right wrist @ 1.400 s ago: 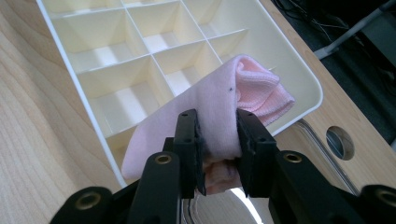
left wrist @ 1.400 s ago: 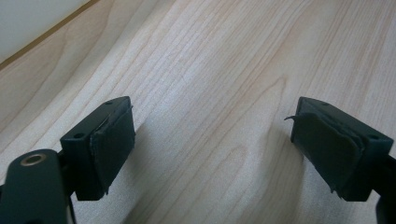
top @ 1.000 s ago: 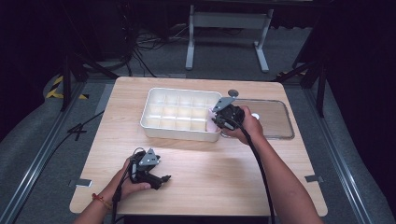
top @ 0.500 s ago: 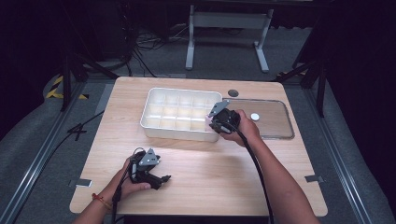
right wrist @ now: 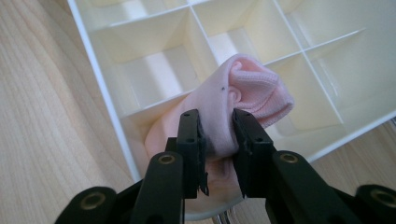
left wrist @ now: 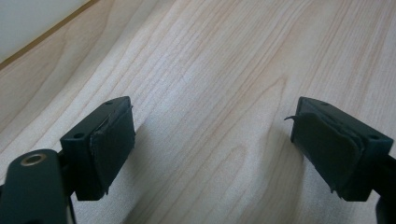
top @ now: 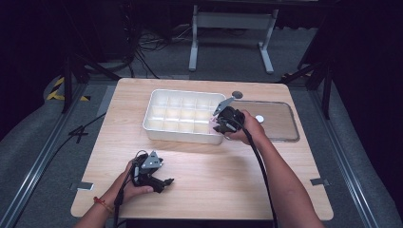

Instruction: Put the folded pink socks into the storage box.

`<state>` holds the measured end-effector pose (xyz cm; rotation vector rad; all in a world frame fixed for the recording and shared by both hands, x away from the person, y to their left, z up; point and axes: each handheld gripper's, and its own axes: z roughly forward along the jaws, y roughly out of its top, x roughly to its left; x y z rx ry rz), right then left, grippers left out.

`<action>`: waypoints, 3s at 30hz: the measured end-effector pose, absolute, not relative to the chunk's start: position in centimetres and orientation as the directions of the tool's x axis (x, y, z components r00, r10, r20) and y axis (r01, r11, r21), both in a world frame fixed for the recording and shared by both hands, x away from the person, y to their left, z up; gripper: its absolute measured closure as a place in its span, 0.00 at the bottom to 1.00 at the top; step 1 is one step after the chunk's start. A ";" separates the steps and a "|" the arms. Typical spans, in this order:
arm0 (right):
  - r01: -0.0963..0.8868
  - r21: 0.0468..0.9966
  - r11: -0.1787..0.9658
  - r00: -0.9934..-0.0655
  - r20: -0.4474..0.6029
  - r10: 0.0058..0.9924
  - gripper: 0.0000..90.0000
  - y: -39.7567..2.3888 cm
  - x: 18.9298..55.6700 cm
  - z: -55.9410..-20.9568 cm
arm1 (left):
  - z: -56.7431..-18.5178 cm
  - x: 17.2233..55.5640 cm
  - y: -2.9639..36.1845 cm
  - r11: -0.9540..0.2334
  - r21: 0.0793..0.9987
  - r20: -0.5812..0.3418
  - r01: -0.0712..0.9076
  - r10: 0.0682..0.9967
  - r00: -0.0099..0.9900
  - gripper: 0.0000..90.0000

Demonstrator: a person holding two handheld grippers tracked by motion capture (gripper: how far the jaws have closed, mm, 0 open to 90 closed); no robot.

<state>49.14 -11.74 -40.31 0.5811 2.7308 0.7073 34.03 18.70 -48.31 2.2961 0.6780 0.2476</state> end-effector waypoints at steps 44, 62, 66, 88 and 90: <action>0.396 0.247 0.885 -0.909 -0.030 0.415 0.87 -9.2 52.1 -42.2 | -48.3 34.1 18.5 -0.611 0.689 -0.014 0.389 0.526 0.851 0.15; 0.398 0.261 0.879 -0.906 -0.042 0.422 0.84 -9.3 51.8 -41.9 | -48.3 34.1 18.5 -0.608 0.691 -0.016 0.391 0.528 0.849 0.15; 0.400 0.265 0.877 -0.904 -0.046 0.426 0.82 -9.3 51.7 -41.8 | -48.3 34.1 18.5 -0.608 0.691 -0.016 0.391 0.528 0.849 0.15; 0.420 0.410 0.810 -0.884 -0.017 0.467 0.60 -10.4 50.4 -39.5 | -48.3 34.1 18.5 -0.609 0.690 -0.015 0.391 0.528 0.849 0.15; 0.423 0.411 0.808 -0.880 -0.028 0.475 0.60 -10.5 50.4 -39.4 | -48.3 34.1 18.5 -0.609 0.690 -0.014 0.390 0.528 0.849 0.15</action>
